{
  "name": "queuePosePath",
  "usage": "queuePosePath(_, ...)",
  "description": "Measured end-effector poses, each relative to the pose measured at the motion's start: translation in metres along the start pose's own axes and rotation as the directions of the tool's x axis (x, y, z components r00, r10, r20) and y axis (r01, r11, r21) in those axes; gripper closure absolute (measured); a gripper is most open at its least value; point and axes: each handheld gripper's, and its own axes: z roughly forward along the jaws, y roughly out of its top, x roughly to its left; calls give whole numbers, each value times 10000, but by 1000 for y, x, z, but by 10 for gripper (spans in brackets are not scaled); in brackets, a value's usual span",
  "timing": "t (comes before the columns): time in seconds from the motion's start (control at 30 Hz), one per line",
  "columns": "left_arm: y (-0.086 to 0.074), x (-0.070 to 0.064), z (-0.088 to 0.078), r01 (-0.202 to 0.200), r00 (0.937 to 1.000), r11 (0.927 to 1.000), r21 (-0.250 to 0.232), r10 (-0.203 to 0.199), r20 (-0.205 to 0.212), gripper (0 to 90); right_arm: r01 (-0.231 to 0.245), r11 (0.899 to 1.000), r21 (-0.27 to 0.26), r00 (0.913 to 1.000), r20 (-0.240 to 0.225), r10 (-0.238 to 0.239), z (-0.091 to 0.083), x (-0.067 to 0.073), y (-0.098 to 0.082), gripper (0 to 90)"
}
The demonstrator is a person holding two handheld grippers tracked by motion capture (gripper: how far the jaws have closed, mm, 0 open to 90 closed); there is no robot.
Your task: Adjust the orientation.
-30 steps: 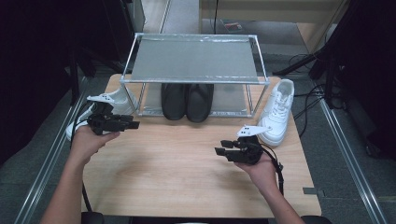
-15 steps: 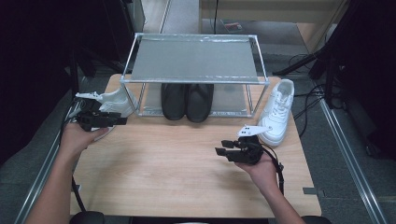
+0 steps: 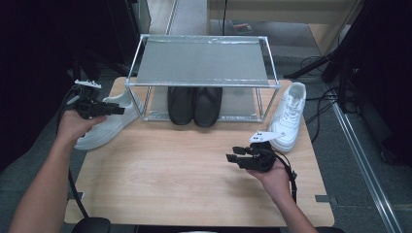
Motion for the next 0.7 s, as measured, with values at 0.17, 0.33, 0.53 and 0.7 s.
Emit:
queuePosePath(0.17,7,12,0,-21,9996,10000,-29,20,-290,536,-162,9999,1,9998,90,162,-3,-2,-4,566)
queuePosePath(0.33,8,24,4,179,9994,9998,13,-178,-308,532,-263,9996,37,9995,151,262,-5,-1,-7,562)
queuePosePath(0.53,-3,36,14,314,9992,9977,602,-298,-284,562,-343,9994,61,9992,218,341,-6,-3,-10,561)
queuePosePath(0.7,-15,42,22,266,9991,9973,689,-287,299,658,-373,9992,125,9990,259,370,-6,-4,-11,559)
